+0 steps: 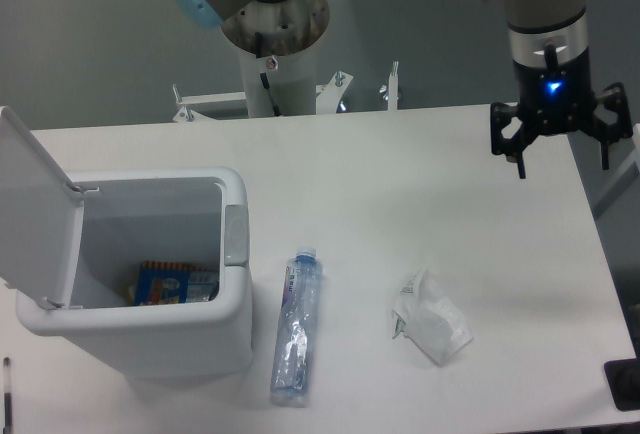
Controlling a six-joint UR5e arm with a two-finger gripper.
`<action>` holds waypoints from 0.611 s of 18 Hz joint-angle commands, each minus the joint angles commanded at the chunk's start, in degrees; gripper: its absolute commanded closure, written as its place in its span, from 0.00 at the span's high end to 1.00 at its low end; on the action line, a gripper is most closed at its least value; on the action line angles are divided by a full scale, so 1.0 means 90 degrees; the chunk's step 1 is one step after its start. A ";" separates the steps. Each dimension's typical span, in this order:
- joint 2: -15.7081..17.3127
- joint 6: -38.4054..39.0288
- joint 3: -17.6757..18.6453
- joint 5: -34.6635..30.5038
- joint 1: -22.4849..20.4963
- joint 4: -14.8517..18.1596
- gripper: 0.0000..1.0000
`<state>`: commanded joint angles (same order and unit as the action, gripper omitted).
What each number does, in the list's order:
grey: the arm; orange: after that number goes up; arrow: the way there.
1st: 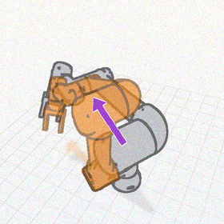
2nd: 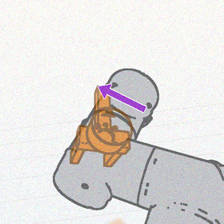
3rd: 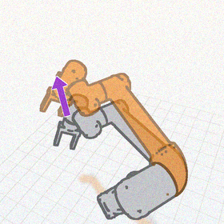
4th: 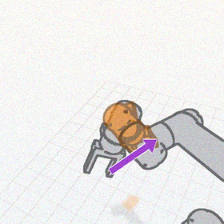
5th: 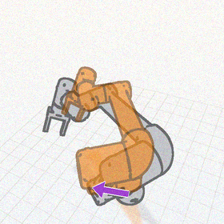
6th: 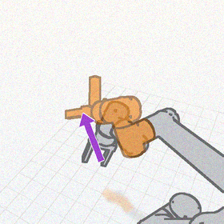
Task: Place the trash in the trash can
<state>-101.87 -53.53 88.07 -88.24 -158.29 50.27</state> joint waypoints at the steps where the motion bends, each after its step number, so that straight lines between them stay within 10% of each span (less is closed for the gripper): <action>1: 0.0000 0.0000 -0.0010 0.0010 0.0000 0.0010 1.00; 11: -0.0136 0.0010 0.0019 0.0020 0.0087 0.0000 1.00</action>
<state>-103.09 -53.44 88.24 -88.07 -157.50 50.27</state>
